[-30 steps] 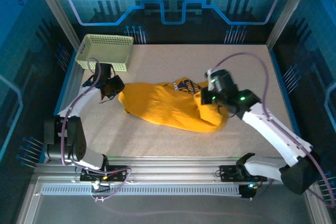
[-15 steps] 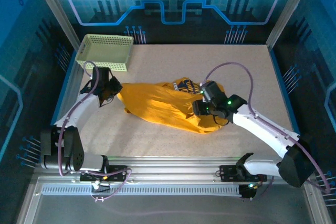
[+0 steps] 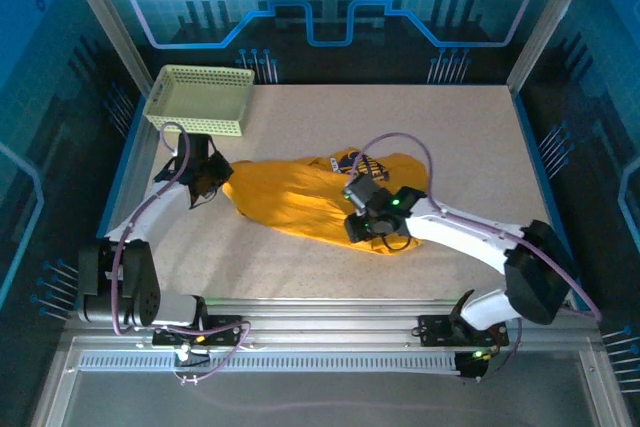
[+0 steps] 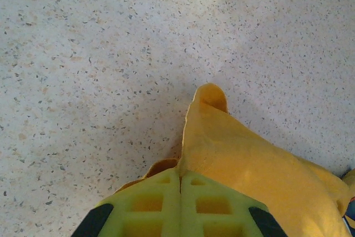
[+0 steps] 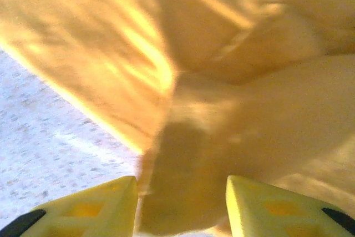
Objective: Fold the inside-out t-shirt
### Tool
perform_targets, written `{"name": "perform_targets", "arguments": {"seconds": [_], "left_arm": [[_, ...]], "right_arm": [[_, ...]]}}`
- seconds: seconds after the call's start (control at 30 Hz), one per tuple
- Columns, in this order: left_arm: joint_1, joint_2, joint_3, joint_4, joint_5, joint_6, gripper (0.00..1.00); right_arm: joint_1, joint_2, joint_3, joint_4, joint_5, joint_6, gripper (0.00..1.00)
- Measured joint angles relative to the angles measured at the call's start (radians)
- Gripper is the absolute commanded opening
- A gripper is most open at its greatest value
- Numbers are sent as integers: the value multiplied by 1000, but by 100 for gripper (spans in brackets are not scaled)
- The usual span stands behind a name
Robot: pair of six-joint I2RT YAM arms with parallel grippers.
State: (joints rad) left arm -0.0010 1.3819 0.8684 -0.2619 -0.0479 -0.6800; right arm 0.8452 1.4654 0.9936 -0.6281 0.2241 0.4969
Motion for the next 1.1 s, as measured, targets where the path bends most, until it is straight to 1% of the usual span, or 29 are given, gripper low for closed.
{"name": "perform_targets", "arguments": {"seconds": [0.1,0.23,0.37,0.47,0.57,0.67,0.8,1.1], "left_arm": [[0,0,0,6,0,0,0],[0,0,0,6,0,0,0],[0,1,0,6,0,0,0],[0,9,0,7,0,0,0],[0,17,0,8,0,0,0],[0,21,0,10,0,0,0],[0,22,0,13,1,0,0],[0,26,0,13,3,0,0]], "right_arm": [[32,15,34,-1,12,-2,48],[31,-52,31,-22,58,-32,50],[45,-165,-27,-22,74,-84,54],[71,-198,-82,-19,76,-126,55],[76,-172,-120,-9,76,-167,56],[76,-117,-122,10,76,-203,58],[77,-49,-110,25,84,-237,58],[77,47,-54,51,106,-264,53]]}}
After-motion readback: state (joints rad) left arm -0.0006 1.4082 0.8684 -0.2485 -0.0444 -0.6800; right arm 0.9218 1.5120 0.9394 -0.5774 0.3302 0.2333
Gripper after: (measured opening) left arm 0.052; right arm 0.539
